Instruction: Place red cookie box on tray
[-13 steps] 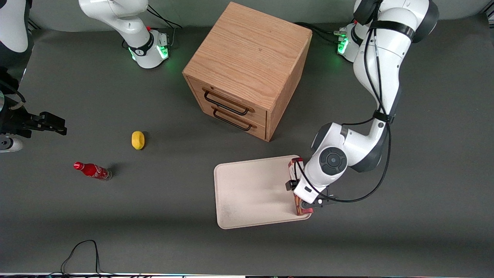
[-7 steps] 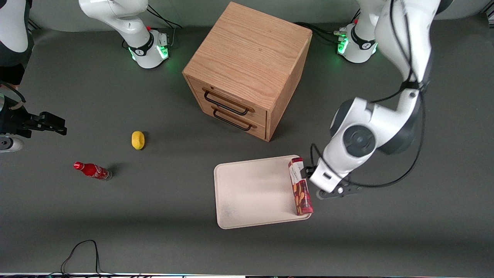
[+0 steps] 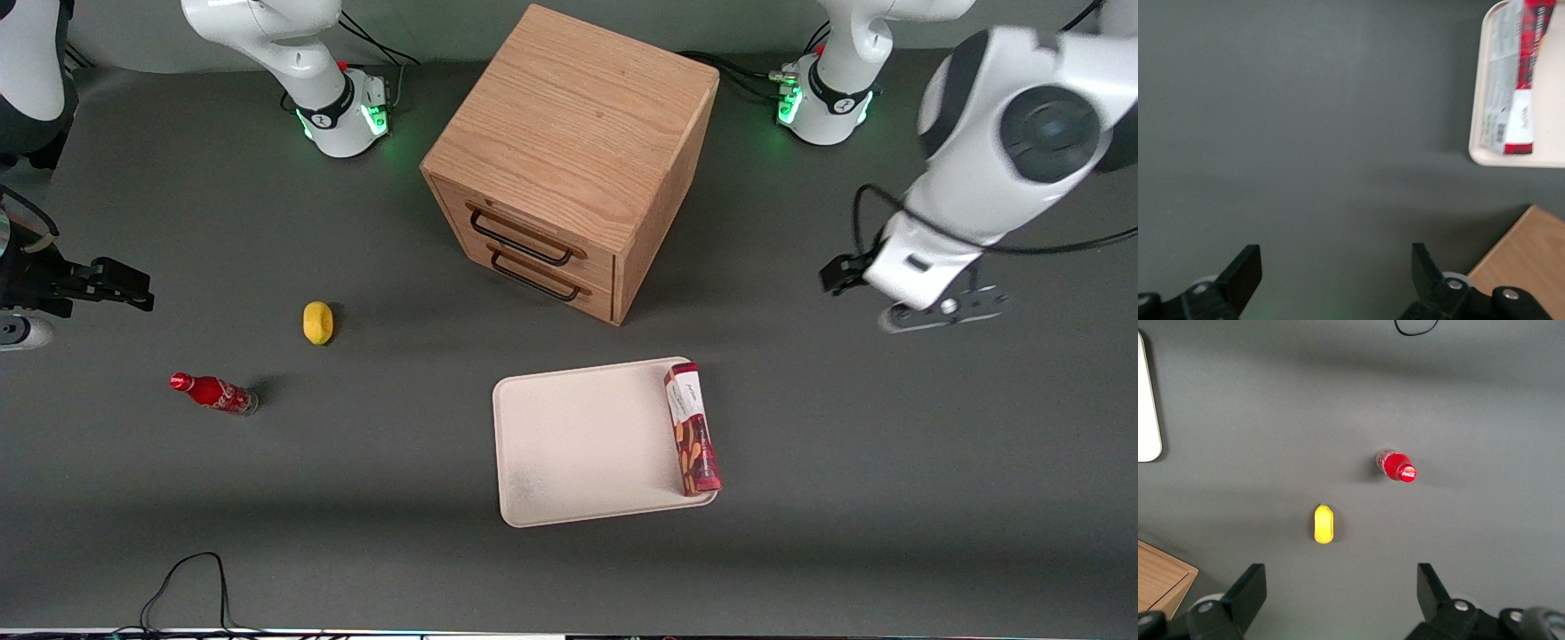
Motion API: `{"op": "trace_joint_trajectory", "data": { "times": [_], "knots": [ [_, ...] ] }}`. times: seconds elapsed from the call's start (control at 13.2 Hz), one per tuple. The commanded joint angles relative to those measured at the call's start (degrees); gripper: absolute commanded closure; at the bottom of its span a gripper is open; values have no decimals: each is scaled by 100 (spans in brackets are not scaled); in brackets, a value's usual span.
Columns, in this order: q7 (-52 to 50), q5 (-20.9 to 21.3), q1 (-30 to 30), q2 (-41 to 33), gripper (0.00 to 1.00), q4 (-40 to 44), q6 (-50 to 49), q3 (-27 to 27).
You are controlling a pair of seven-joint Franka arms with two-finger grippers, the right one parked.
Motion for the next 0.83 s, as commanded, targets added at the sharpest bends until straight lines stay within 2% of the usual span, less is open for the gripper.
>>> {"op": "trace_joint_trajectory", "data": {
  "times": [0.0, 0.23, 0.3, 0.53, 0.76],
  "knots": [
    [361, -183, 165, -374, 0, -142, -363, 331],
    [958, -148, 1315, -313, 0, 245, -698, -397],
    [959, -148, 1370, -313, 0, 245, -708, -416],
    [968, -165, 1091, -313, 0, 341, -830, -268],
    [985, -156, 651, -287, 0, 456, -892, 207]
  ]
}}
